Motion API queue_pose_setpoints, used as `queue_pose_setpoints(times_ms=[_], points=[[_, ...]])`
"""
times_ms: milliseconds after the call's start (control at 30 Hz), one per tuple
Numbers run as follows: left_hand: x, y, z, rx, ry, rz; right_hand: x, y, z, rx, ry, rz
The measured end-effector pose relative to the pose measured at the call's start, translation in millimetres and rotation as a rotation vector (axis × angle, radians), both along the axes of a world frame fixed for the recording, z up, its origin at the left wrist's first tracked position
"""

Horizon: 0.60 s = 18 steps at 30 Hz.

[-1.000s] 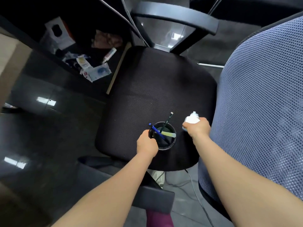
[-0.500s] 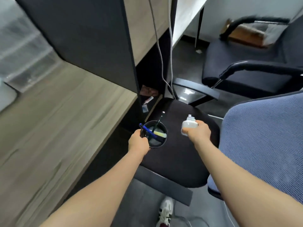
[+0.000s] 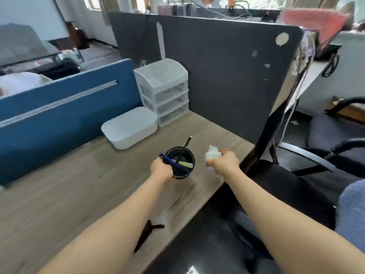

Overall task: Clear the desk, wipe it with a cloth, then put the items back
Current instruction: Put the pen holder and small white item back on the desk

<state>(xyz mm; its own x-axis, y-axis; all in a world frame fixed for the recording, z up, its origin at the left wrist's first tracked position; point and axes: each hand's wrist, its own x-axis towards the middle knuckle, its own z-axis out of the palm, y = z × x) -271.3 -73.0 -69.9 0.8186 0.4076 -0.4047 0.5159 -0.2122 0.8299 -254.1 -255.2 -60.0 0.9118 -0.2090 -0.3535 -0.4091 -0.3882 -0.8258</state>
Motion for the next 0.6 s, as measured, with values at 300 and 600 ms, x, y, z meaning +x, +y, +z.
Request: queue_pose_setpoints(times_ms=[300,600], points=[[-46.7,179.9,4.2,-0.085,0.007,0.362,4.8,187.2,14.7,-0.026,-0.007,0.419],[-35.1,302.0,-21.7,-0.206,0.009,0.778,60.9,324.2,-2.4,0.041,0.030,0.691]])
